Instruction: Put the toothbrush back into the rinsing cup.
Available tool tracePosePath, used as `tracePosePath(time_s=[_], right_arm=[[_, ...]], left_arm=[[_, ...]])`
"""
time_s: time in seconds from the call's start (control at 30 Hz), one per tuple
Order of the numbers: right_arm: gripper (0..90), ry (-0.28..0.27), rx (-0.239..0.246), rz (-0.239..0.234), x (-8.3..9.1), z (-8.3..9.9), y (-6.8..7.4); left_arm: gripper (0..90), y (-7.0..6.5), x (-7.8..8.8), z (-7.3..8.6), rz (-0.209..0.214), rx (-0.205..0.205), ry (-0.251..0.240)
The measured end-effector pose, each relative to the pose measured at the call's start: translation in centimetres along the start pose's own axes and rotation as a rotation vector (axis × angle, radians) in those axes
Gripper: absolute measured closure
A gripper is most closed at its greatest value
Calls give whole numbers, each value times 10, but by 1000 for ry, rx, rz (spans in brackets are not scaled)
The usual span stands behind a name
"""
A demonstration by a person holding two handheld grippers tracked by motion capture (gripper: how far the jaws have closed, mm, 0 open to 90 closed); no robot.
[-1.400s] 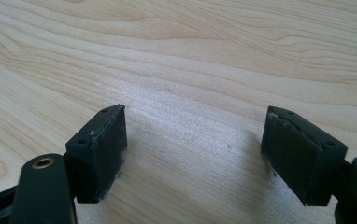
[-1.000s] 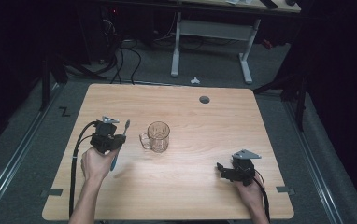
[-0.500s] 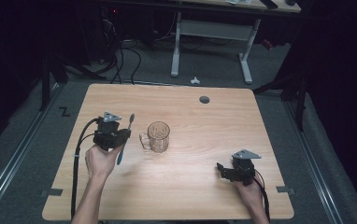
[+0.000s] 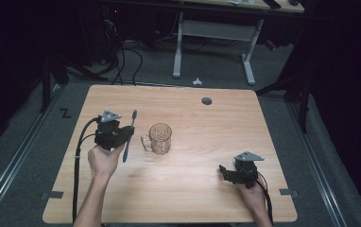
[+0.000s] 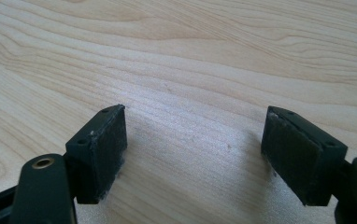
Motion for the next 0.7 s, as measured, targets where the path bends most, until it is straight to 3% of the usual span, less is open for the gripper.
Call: tracePosePath(time_s=[0.7], right_arm=[[227,1,0,0,0,0,0]], left_arm=[[808,-25,-9,-34,66,-8,-87]])
Point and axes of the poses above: each handheld gripper's, and its own axes: x roughly backward along the jaws, z roughly out of its underside, y roughly to its left, the point moved 8 cm from there along -x, roughly forward along the jaws, and after that the axes turned 15 degrees about x, right-handed, at the moved point
